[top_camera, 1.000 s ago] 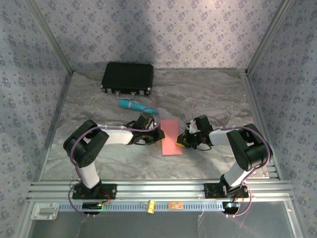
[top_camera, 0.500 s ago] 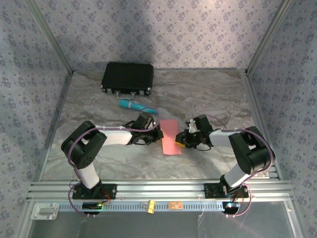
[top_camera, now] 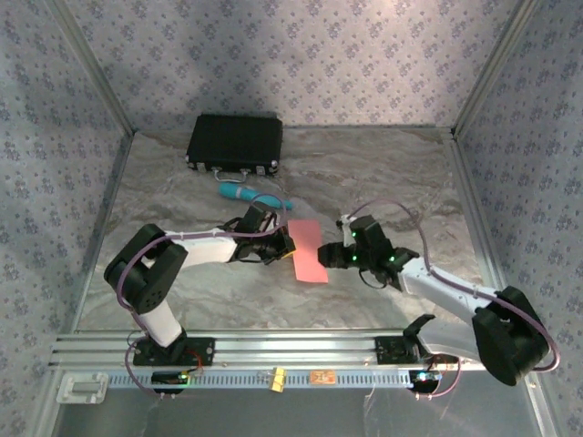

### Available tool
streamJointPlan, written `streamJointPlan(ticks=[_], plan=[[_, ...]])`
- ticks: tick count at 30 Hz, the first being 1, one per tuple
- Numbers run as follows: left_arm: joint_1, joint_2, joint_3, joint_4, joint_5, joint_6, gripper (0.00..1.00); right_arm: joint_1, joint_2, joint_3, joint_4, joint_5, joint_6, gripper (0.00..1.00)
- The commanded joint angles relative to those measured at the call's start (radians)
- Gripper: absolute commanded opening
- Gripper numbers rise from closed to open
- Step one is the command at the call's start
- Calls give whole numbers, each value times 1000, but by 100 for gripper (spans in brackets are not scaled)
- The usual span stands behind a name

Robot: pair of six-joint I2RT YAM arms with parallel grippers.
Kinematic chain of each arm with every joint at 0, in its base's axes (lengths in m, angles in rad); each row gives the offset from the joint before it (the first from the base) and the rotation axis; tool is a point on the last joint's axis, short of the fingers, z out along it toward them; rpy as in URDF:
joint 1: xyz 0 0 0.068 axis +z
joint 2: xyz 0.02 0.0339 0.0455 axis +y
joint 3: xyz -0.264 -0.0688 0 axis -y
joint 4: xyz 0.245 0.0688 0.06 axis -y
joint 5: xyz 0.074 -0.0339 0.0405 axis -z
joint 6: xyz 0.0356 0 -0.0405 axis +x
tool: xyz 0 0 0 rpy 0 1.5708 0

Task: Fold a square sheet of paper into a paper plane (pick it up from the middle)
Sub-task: Third fold the triangle at the center of the table.

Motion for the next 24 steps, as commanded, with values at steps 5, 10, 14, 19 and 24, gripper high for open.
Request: streamJointPlan(ticks=[5,10,14,19,24], plan=[[16,-19,45,-30,38,-19,3,317,-7,-45,134,348,-416,61],[20,-19,45,-29,41,-16,3,476,89,-30,223,533,-493,59],[19,-24,36,-27,36,-17,4,557,220,1,292,695,-510,59],[20,-28,32,-31,38,-9,4,607,315,27,330,820,-506,57],[21,-31,22,-20,37,-14,4,613,343,41,284,872,-486,54]])
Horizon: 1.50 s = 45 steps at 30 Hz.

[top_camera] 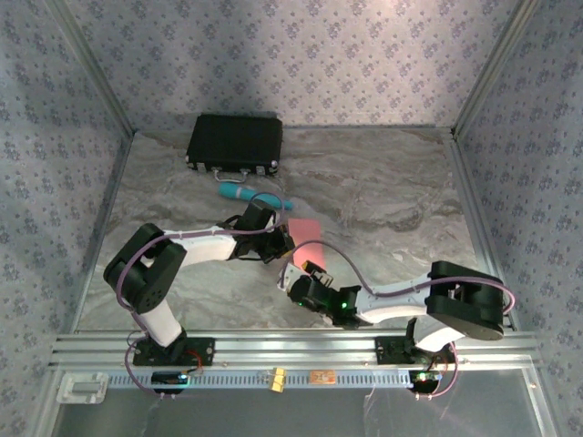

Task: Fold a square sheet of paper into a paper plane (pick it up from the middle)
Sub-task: Third fold the triangle at the center of the table.

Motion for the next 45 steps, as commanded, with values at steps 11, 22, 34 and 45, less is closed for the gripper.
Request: streamJointPlan(ticks=[11,22,34,45], plan=[[16,-45,13,-17,31,37,5,-25,-25,10,2,46,82,24],[17,-54,-8,9,10,48,7,-50,-57,21,-63,0,138,1],[48,-223,-41,-146,-176,128,63,-251,-156,22,-110,-438,305,0],[64,-223,-17,-156,-152,155,51,-554,-60,114,-215,-1045,484,0]])
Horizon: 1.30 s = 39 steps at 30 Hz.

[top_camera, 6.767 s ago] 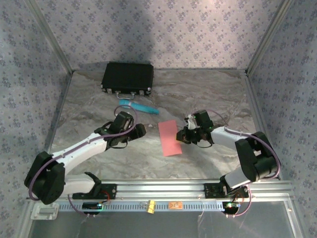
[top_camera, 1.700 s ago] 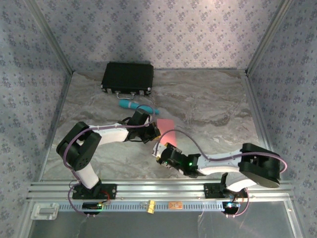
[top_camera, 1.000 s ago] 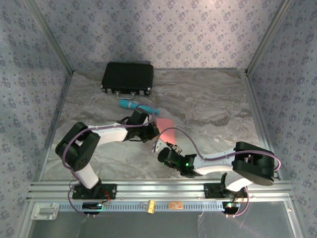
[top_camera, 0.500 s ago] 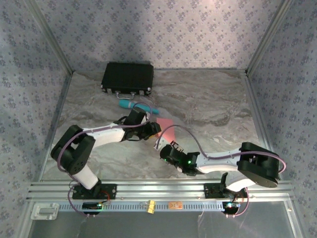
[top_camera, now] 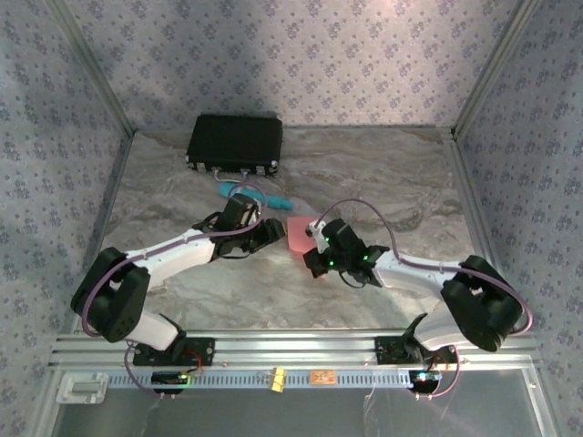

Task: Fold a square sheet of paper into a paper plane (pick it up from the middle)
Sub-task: Third fold the triangle at the center of the table.

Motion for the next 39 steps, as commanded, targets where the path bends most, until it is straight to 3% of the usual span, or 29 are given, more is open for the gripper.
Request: streamJointPlan(ticks=[1,9,20,28,39], plan=[[8,15,25,3,22,18,48,-40,21,18,-36,-238,90,0],[8,89,122,-24,61,69,32,-69,17,-33,-28,-389,124,0],[4,262,258,-46,134,57,21,-98,39,-40,-48,-421,66,0],[-3,376,307,-36,164,50,16,-112,59,-46,-21,-428,81,0],[-12,394,325,12,199,61,16,-115,59,-48,-19,-424,75,0]])
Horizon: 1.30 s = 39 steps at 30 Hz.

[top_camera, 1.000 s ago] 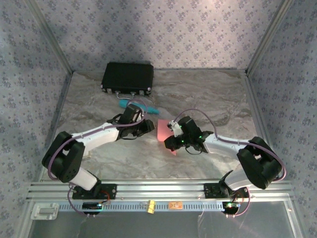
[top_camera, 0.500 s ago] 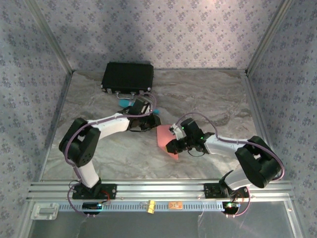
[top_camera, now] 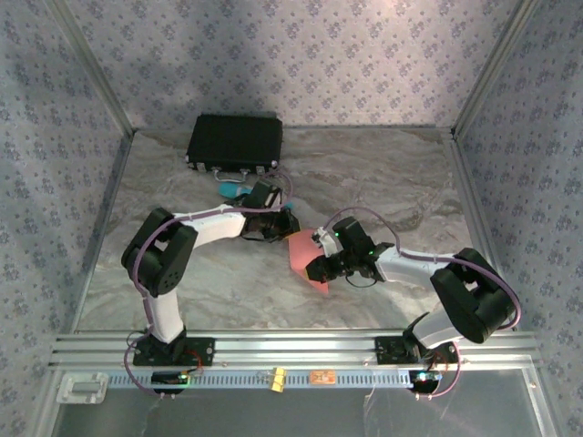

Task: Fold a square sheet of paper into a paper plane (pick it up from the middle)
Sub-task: Third fold the triangle at the center of the table.

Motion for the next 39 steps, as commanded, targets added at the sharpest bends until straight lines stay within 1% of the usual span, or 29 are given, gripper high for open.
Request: streamJointPlan(ticks=[1,10,14,17,21,27,32,39], plan=[[-10,13,16,35,33,5,16,-4,9,-2,-4,-7,-17,0],[-22,46,23,68,59,-2,14,-2,-4,-3,-17,6,-19,0],[-42,78,86,-38,33,51,14,2,10,-10,8,31,-12,0],[-52,100,102,-51,31,57,13,6,4,-10,12,38,-4,0],[-60,136,131,-153,-33,86,10,7,8,1,-3,40,-14,0],[-62,124,72,-61,-10,72,12,15,20,3,4,48,4,0],[-60,161,107,-142,-47,110,12,16,22,24,-12,57,-2,0],[-62,185,84,-128,-41,110,12,12,39,55,-34,71,-18,0]])
